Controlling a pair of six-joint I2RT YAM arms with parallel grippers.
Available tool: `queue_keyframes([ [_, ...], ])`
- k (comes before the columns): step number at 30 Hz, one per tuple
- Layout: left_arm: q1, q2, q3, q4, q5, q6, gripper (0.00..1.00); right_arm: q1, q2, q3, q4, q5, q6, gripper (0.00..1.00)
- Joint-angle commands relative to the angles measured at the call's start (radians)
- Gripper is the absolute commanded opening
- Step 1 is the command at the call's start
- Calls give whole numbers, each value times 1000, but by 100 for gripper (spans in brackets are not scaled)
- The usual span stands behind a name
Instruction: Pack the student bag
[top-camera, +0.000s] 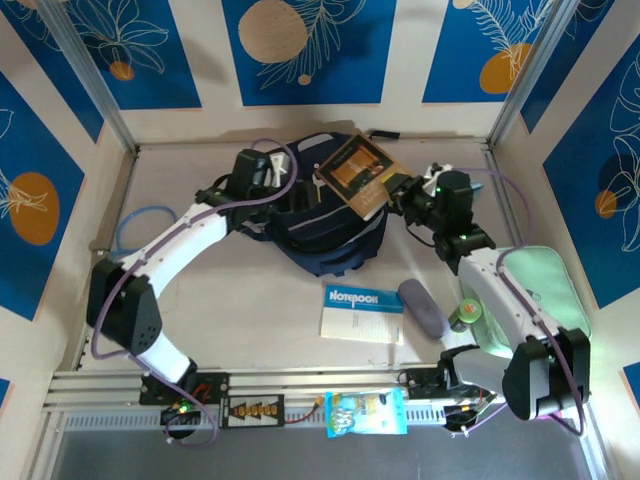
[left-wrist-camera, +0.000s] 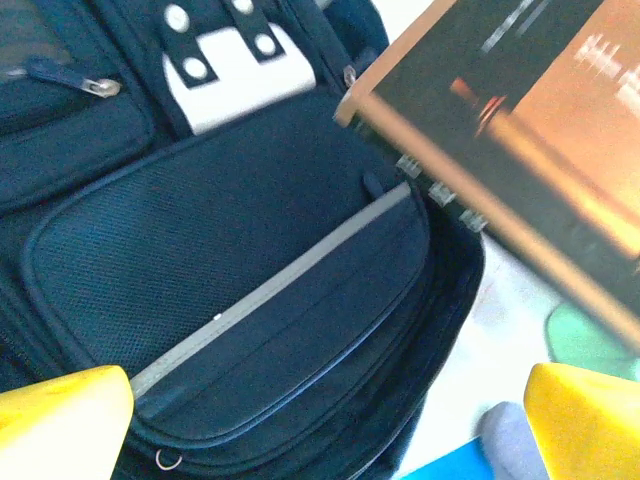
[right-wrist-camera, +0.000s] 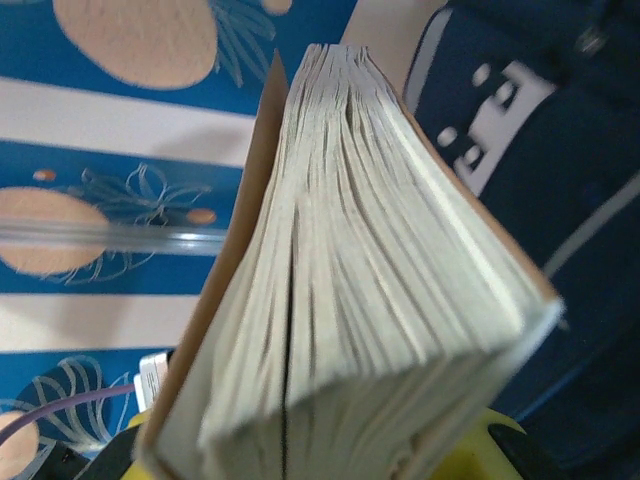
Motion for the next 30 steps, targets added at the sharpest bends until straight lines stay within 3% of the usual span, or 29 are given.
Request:
queue_keyframes([
  [1,-39,90,90,-136,-93,235,100,-71,-78,-19,-144,5,-97,5],
  [7,-107,268,226,-223,-72,506,99,-232,-167,-77,-248,-72,-106,6],
  [10,-127,336,286,-258,-95,583,91,-278,-206,-106,-284,-91,-112,6],
  [13,-127,400,370,-320,-47,602,79,-305,-237,-120,-319,-94,-122,6],
  [16,-130,438,412,-342,20,613,74,-320,-255,-137,-325,-103,-116,6],
  [21,-130,466,431,-352,37,642,73,-340,-257,-142,-320,-135,-103,6],
  [25,-129,531,517,-452,-6,659,77,-345,-269,-135,-325,-135,-104,6],
  [30,-129,562,541,-464,-43,671,72,-354,-298,-125,-333,-135,-104,6],
])
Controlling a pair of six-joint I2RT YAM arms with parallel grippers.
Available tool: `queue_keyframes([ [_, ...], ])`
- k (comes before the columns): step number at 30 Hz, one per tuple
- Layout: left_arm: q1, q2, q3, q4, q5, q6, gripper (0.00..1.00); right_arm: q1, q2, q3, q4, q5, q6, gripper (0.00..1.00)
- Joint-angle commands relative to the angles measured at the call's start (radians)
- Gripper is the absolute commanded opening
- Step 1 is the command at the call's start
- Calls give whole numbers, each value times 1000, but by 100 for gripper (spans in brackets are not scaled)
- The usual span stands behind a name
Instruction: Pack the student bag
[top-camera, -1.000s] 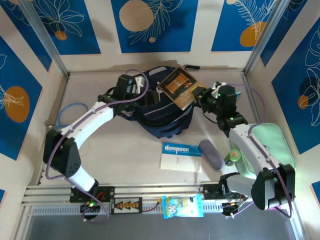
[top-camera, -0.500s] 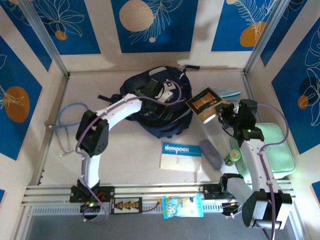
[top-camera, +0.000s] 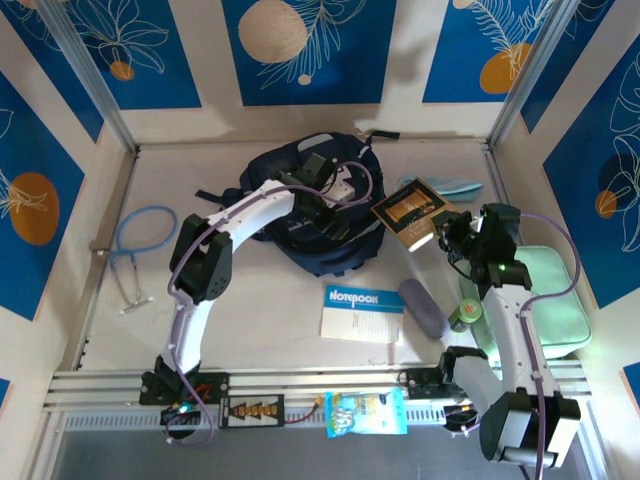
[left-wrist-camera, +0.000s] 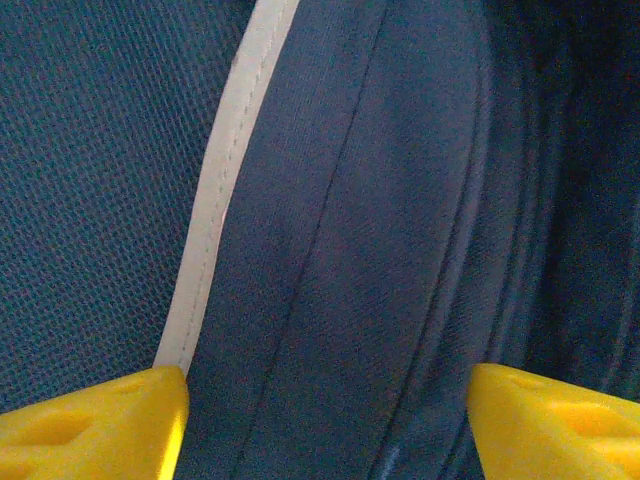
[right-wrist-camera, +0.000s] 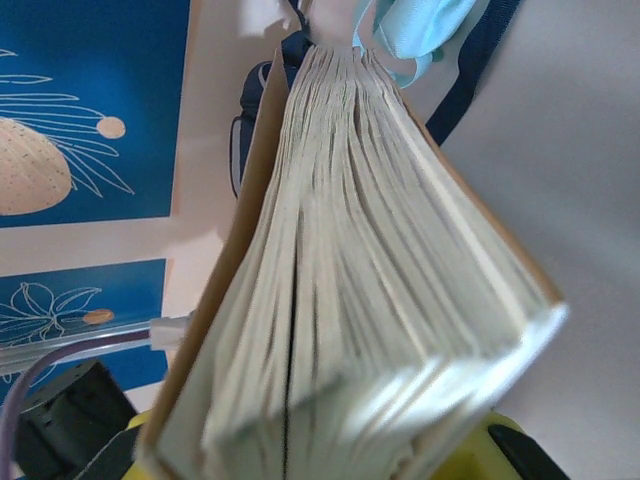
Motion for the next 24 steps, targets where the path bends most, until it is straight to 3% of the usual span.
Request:
queue_keyframes([
  [1,-4,21,29,-57,-21,37,70,-15,-49,24,29,-36,-7,6],
  [3,-3,25,30,-54,-16,42,69,-25,-58,31,19,-42,-3,6],
  [11,0,42,88,-79,-72,31,40,-57,-65,64,8,-88,3,6],
  [18,10,-29,78,-49,-30,1,0,-69,-90,60,-20,-75,-14,6],
  [24,42,-142,39,-14,40,-27,0,-172,-117,110,-108,-83,-112,6],
])
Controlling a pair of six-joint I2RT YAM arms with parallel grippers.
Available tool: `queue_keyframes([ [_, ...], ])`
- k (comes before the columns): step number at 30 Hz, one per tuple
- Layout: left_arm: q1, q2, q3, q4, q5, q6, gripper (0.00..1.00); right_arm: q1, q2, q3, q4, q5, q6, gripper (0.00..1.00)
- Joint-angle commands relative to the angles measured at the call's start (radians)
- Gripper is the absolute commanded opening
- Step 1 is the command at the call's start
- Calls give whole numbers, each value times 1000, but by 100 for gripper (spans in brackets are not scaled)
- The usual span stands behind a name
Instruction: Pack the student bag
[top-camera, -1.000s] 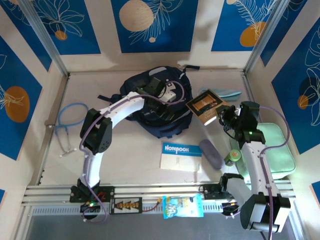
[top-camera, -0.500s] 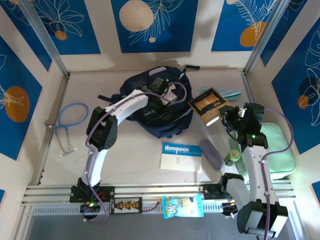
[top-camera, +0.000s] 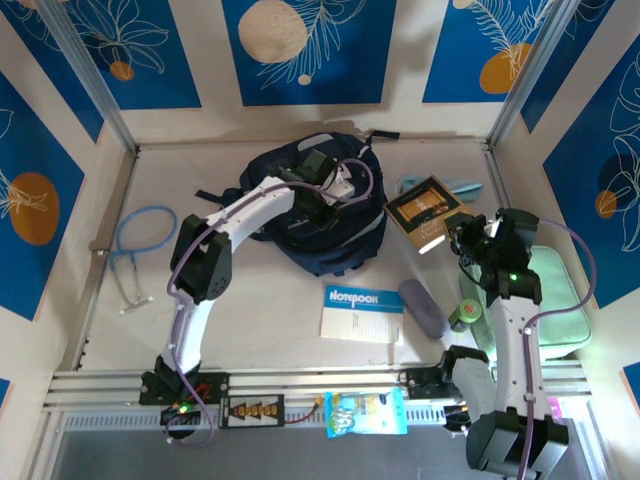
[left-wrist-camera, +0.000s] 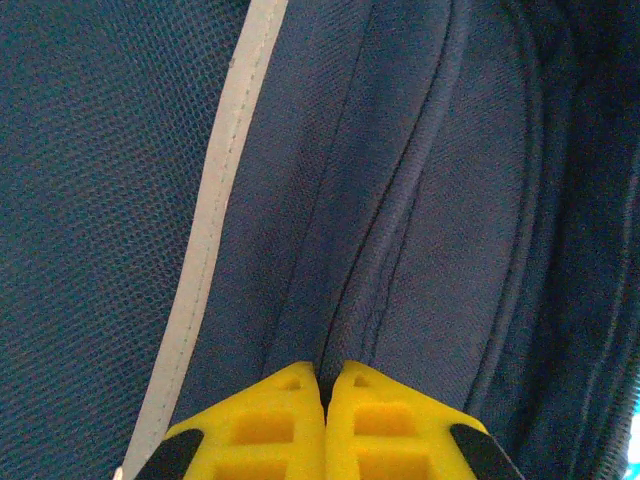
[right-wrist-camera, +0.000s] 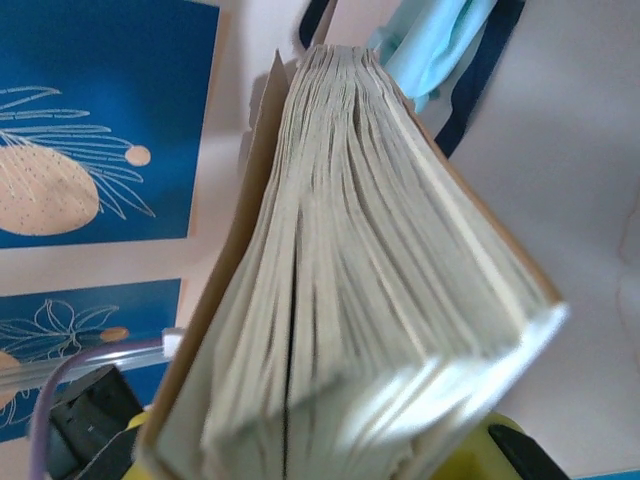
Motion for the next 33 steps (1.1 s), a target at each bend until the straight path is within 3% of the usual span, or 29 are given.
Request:
queue_keyframes([
  [1,40,-142,-21,47,56,-43,0,-73,-31,74,-2,-63,-75,6],
  [5,68,-255,-108,158,76,-116,0,-114,-25,70,5,-143,-105,6],
  [11,78,-392,-212,350,37,-251,0,-69,-34,26,40,-215,-105,6],
  [16,78,-411,-187,393,45,-299,0,114,-28,-41,130,-179,-46,6],
  [23,78,-370,-112,332,-15,-333,0,406,29,-104,238,3,46,6],
  [33,95,-349,-88,292,8,-417,0,615,283,-80,600,188,158,6],
])
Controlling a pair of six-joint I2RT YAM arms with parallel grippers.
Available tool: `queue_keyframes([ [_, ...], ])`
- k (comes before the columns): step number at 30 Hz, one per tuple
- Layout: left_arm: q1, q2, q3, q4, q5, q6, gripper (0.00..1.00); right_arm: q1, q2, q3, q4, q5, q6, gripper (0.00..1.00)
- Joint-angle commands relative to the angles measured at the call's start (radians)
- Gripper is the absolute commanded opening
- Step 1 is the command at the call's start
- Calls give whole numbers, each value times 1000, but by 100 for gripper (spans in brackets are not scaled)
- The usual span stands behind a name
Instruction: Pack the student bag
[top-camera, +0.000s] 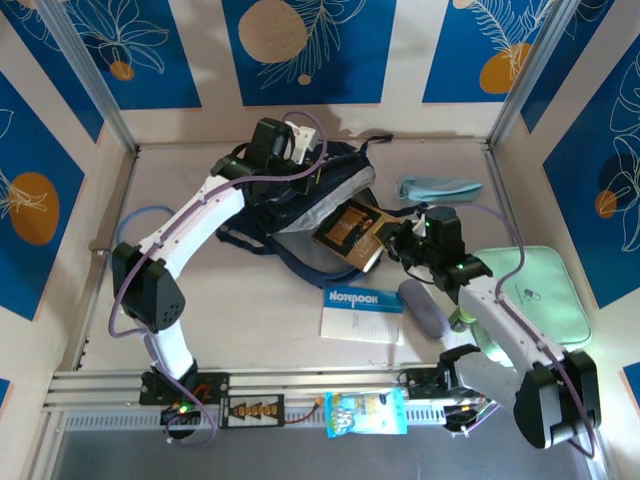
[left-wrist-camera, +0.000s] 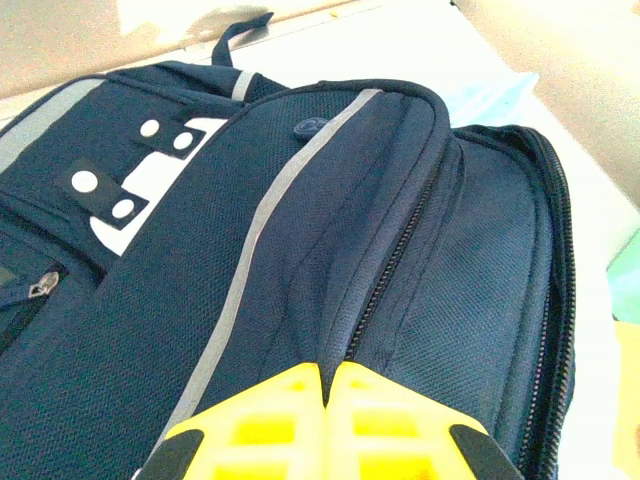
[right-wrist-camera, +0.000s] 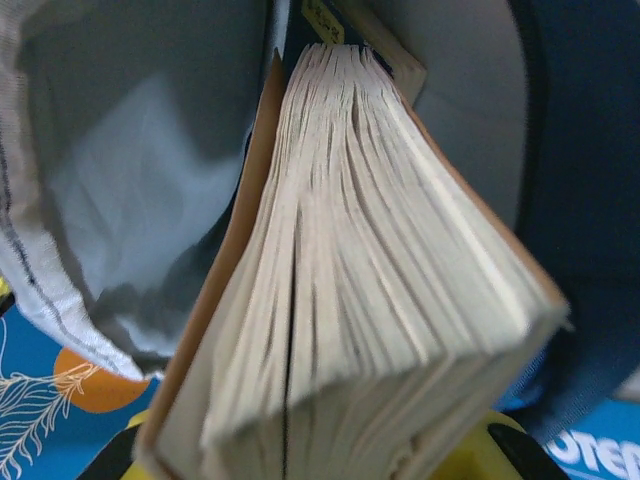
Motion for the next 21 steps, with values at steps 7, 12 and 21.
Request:
queue_keyframes([
  [7,27,39,119,26,120,-84,0,141,258,152,298,303,90,6],
  [12,36,53,147,25,142,-91,0,202,422,218,337,446,114,6],
  [21,60,51,154,33,191,-108,0,197,714,328,500,388,208,10],
])
